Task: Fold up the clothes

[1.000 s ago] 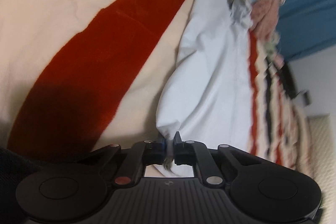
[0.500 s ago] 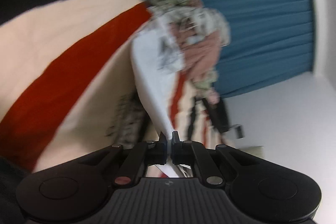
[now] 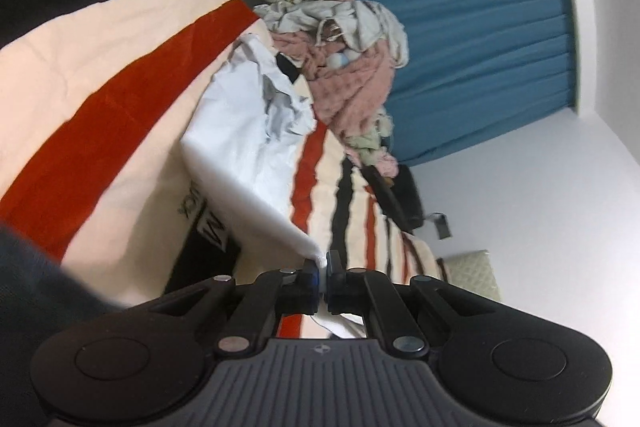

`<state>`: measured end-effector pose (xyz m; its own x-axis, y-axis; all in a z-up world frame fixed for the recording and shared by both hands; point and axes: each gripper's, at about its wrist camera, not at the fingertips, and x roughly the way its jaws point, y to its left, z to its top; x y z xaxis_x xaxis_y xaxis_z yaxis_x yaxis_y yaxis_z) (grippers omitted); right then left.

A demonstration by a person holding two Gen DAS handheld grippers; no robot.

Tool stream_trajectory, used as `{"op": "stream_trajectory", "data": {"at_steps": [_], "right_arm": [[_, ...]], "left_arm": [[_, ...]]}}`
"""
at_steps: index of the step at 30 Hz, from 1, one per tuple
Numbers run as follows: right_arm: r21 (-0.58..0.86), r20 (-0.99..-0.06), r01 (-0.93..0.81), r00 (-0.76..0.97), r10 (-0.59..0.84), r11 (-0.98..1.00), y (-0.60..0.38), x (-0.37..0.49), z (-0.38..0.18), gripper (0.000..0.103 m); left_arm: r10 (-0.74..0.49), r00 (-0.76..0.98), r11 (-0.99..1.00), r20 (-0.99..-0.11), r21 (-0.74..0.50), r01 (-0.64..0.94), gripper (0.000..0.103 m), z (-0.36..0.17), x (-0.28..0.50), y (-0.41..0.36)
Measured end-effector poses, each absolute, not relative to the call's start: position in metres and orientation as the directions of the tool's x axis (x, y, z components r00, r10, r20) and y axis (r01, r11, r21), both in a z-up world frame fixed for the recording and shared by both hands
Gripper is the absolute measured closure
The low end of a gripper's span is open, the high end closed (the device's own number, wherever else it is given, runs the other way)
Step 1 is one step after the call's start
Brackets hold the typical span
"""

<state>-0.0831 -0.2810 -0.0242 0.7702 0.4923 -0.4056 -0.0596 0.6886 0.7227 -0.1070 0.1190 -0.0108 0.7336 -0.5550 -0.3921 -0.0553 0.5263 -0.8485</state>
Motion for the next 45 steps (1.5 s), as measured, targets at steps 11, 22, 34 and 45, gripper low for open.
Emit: {"op": "stream_trajectory", "data": {"at_steps": [11,22,34,45], "right_arm": [[0.69,-0.382,-0.014,0.842,0.38,0.724,-0.252,0.088,-0.023,0.094],[0.476,-0.425,-0.064,0.856,0.293,0.877,-0.208,0.209,-0.103,0.093],[0.292,-0.551,-0.065,0.804,0.224,0.954,-0.182,0.236,-0.139,0.034],[0.216,-0.44,-0.11,0.876,0.197,0.97,-0.179,0.174,-0.099,0.02]], "left_arm": [[-0.42,0.82,0.657,-0.388,-0.754,-0.02,0.099,-0.006,0.079,0.104],[-0.32,0.812,0.844,-0.487,-0.536,0.011,0.099,-0.097,0.216,0.087],[-0.28,0.769,0.917,-0.575,-0.396,0.038,0.052,-0.141,0.24,0.068],[-0.191,0.832,0.97,-0.521,-0.228,0.08,0.01,-0.095,0.163,0.046]]}}
